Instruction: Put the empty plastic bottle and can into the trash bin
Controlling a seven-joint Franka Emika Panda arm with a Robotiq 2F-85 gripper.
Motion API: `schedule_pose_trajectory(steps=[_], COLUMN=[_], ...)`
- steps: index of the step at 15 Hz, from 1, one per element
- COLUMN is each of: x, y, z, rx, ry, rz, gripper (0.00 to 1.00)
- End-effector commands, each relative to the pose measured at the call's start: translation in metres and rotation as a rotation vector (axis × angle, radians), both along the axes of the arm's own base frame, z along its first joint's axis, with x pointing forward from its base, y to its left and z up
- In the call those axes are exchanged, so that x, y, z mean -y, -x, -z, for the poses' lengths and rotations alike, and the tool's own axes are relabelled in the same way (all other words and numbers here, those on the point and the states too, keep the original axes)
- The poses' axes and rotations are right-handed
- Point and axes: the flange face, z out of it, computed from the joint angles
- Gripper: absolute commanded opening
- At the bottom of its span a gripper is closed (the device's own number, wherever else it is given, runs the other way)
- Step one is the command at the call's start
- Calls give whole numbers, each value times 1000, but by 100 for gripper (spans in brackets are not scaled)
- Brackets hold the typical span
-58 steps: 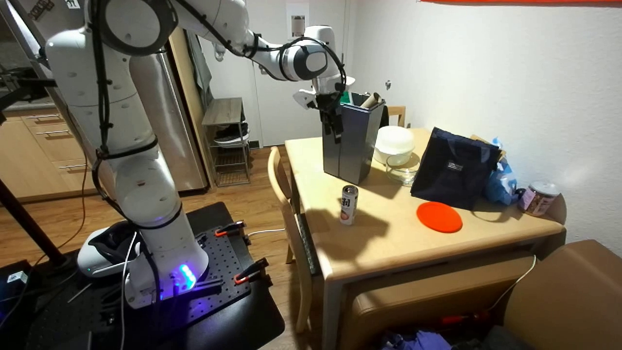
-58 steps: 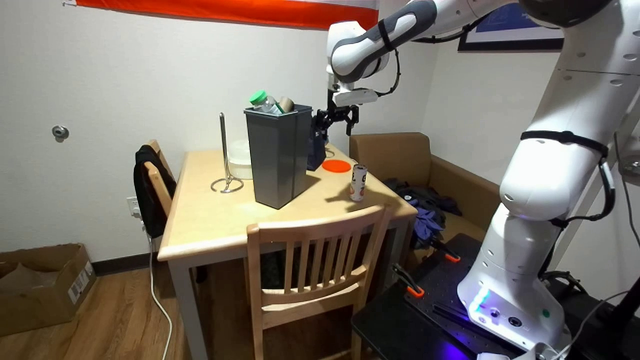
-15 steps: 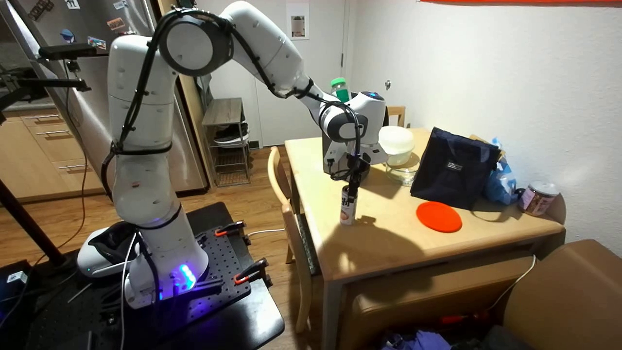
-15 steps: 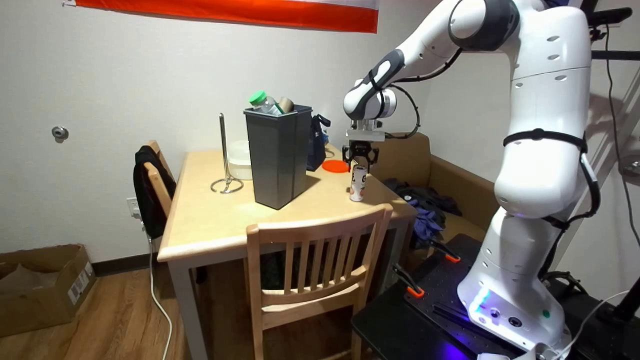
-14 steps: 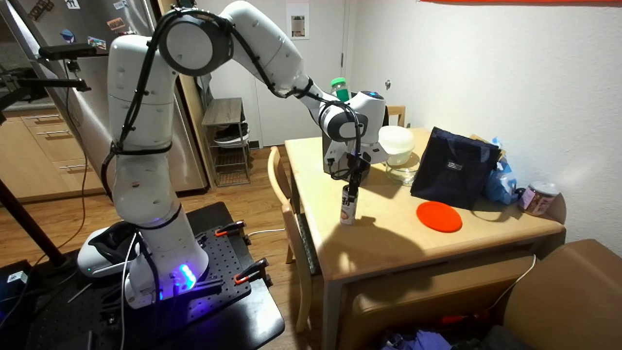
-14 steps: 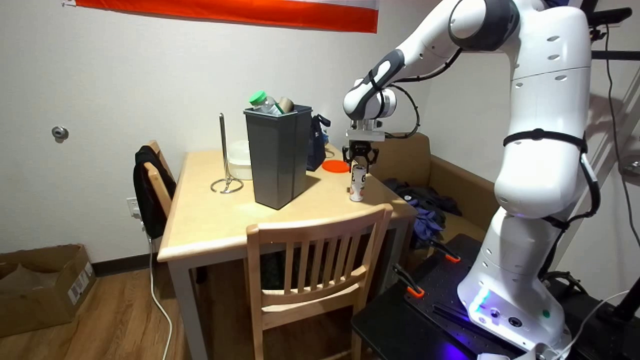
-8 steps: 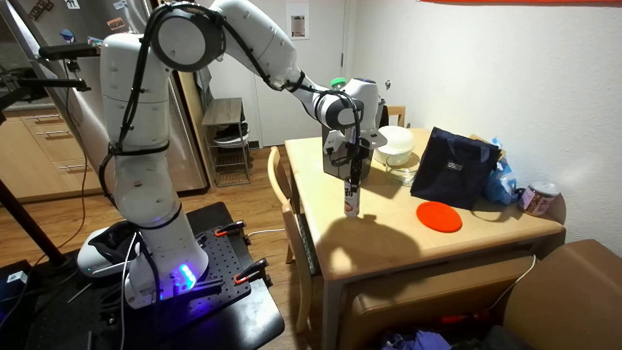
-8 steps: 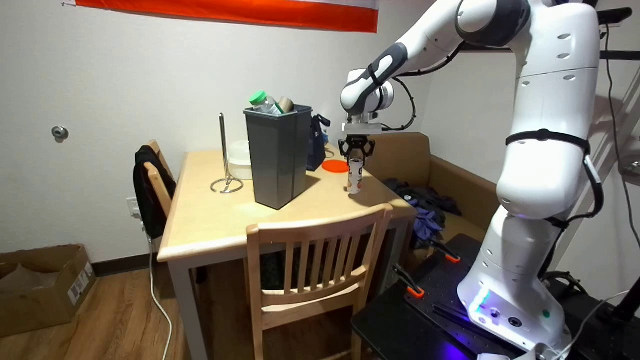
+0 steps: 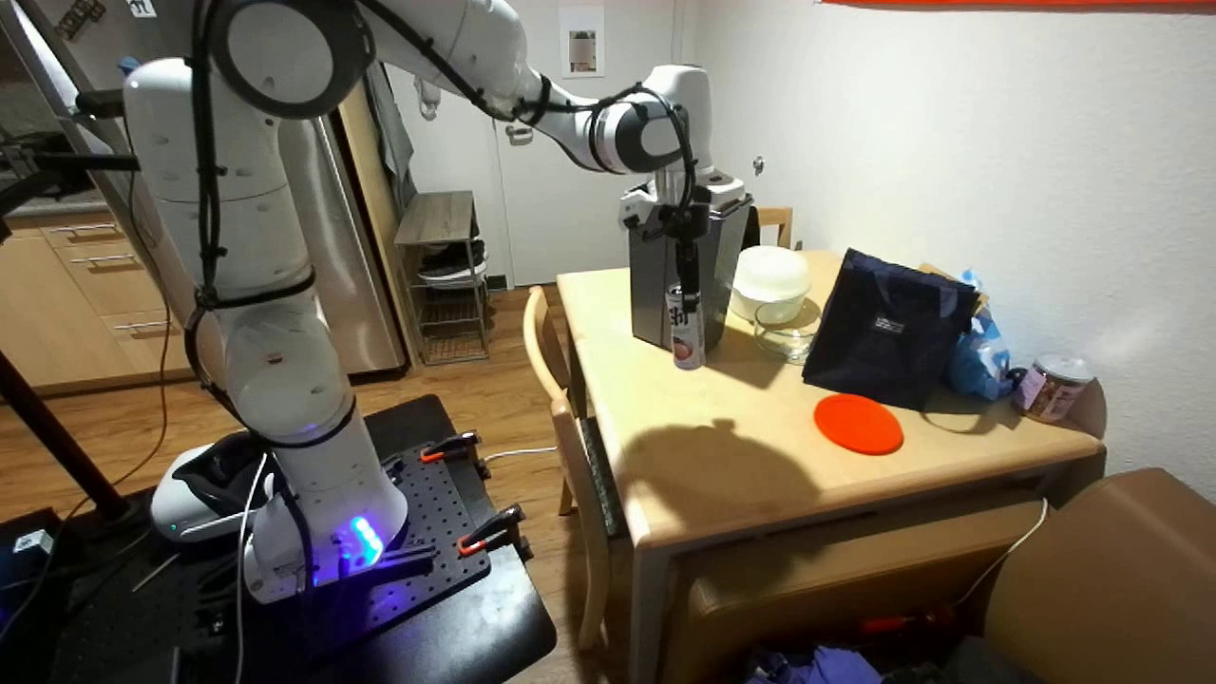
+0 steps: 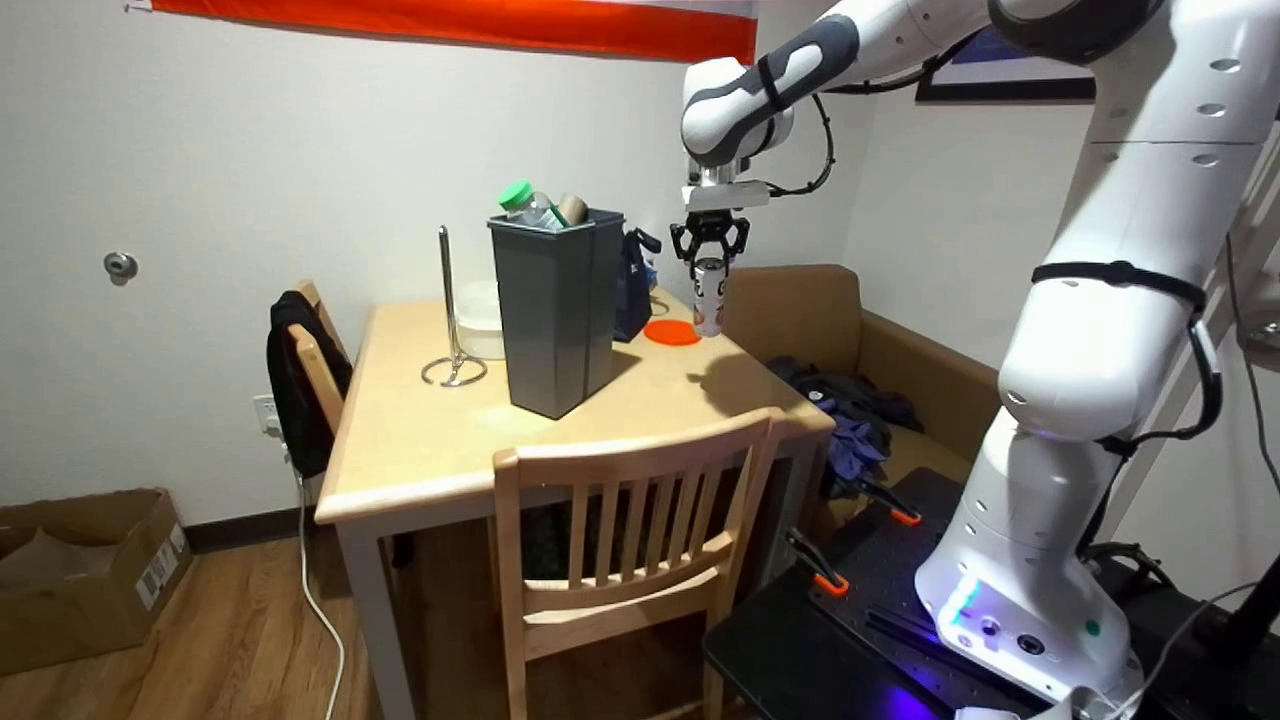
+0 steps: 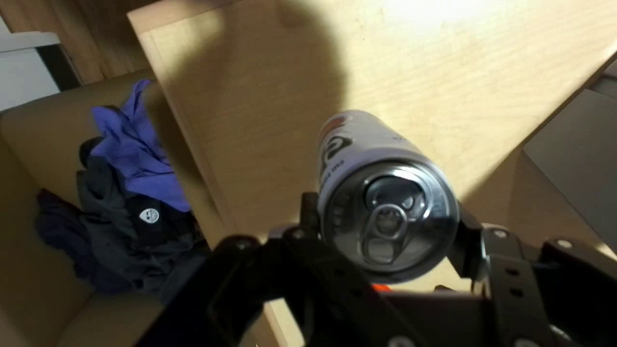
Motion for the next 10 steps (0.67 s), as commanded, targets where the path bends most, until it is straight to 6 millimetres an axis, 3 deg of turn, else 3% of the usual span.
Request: schedule_pose_trajectory(steps=[1,5,8,10], x=[-10,-25,-36,-45], y=[21,29,27,24], z=[-65,-127,-160,-171], rx=[-35,-67,-33,7], ry=[18,-3,-22,-51], rz=[-114,-266,-355,-398], gripper=[36,36,36,36])
